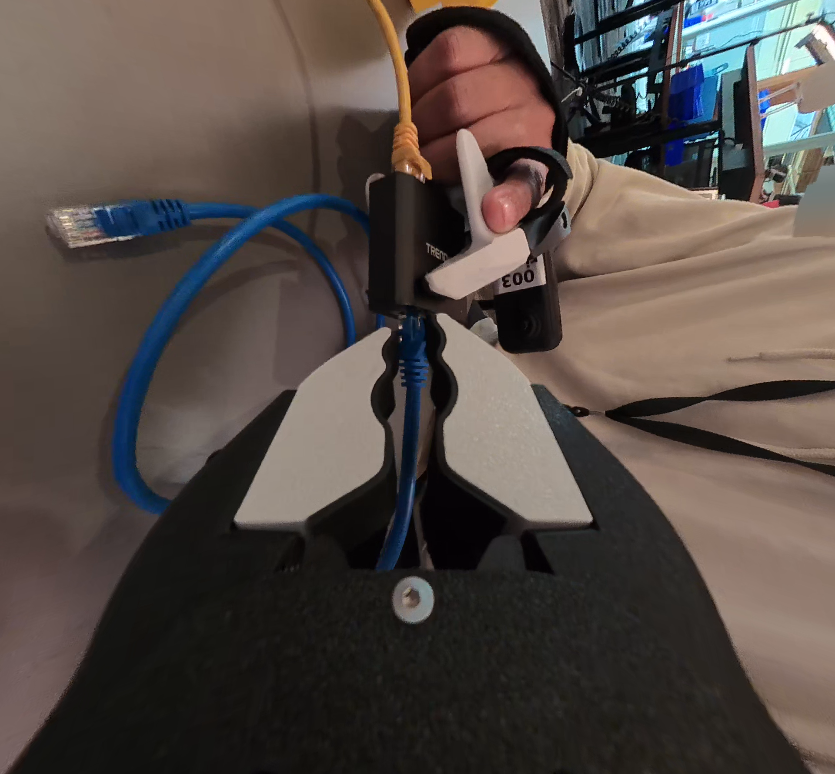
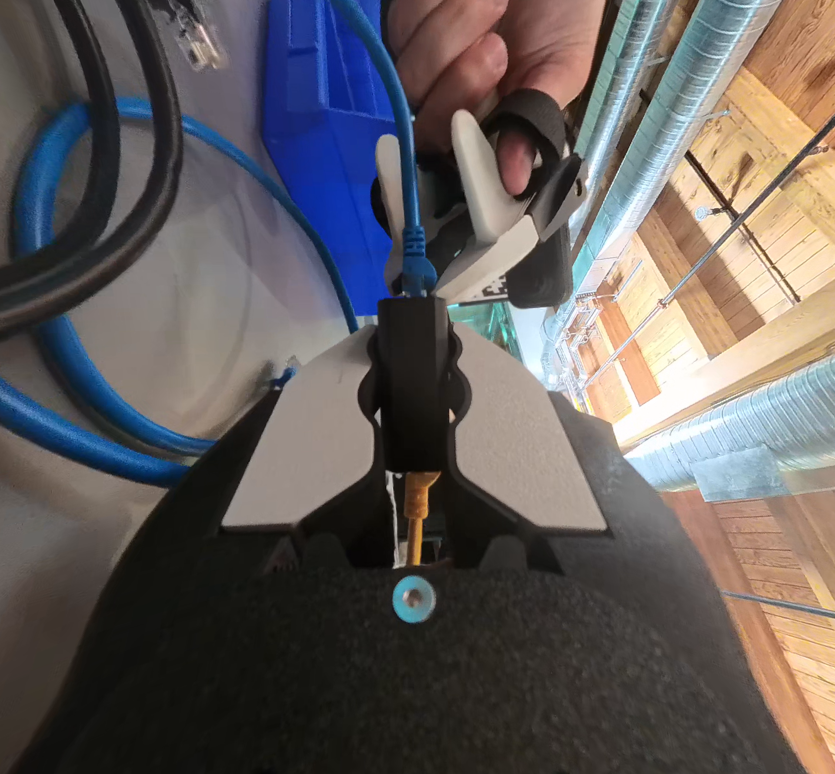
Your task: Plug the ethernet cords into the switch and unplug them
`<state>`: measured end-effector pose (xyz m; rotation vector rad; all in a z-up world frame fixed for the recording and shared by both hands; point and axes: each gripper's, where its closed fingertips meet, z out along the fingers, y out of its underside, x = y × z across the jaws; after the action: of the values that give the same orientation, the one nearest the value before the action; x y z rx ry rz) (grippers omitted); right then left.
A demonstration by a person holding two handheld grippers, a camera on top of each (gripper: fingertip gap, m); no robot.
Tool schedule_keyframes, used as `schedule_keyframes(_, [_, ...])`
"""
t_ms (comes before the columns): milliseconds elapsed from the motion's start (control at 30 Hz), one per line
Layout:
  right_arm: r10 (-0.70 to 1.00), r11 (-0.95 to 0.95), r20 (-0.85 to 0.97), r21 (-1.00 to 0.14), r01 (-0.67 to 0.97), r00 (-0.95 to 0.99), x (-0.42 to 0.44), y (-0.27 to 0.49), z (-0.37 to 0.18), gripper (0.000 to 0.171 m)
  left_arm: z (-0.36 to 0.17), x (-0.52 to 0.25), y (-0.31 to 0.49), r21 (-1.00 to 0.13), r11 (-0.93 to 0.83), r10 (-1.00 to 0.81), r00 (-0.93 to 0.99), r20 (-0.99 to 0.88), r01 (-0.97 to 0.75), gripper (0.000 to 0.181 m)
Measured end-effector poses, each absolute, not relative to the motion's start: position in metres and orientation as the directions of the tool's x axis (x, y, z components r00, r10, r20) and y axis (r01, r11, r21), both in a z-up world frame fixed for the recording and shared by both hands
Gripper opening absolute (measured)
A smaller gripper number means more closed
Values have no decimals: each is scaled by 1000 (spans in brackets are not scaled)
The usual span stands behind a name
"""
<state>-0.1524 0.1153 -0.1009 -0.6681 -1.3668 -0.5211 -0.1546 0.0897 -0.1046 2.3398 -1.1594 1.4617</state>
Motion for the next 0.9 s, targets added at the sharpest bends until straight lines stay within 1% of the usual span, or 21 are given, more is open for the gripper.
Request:
schedule_keyframes(200, [25, 710, 990, -114, 695, 138, -152, 116, -100, 26, -104, -155, 89, -278, -679, -559, 234, 795, -679, 11])
schedule_keyframes(300, [-9, 710, 991, -89, 698, 136, -152, 116, -97, 26, -101, -153, 92, -292, -691, -558, 230, 797, -661, 12])
schedule_keyframes(333, [-8, 706, 989, -99, 701, 148, -151, 116, -95, 26, -99, -152, 93, -305, -693, -559, 220, 799, -653, 13])
schedule_keyframes(400, [2, 706, 986, -118, 698, 165, -151, 116, -92, 26, -94, -151, 96, -371, -666, -615, 194, 765, -648, 14])
schedule_keyframes(433, [5, 709, 985, -125, 694, 173, -150, 116, -91, 26, -93, -150, 97, -407, -644, -655, 193, 731, -648, 19])
schedule_keyframes(467, [12, 708, 984, -133, 693, 177, -149, 117, -91, 26, -93, -150, 101, -458, -610, -713, 197, 673, -647, 29])
schedule_keyframes(500, [19, 706, 984, -140, 695, 178, -148, 118, -92, 26, -91, -151, 105, -520, -563, -777, 197, 598, -642, 34])
schedule_keyframes(567, [24, 697, 983, -149, 702, 184, -146, 121, -92, 26, -88, -154, 107, -602, -459, -866, 177, 468, -653, 43])
schedule_keyframes(667, [46, 690, 979, -175, 703, 199, -145, 123, -91, 26, -86, -158, 106, -664, -314, -944, 149, 295, -679, 41])
schedule_keyframes(733, [50, 689, 977, -183, 702, 205, -145, 122, -91, 26, -88, -159, 106, -676, -227, -974, 150, 172, -701, 37])
schedule_keyframes(867, [57, 688, 976, -191, 700, 210, -145, 121, -91, 26, -99, -156, 101, -677, -156, -986, 152, 67, -719, 30])
schedule_keyframes(900, [59, 687, 976, -193, 701, 210, -146, 121, -91, 26, -100, -154, 102, -682, -158, -985, 162, 58, -714, 23])
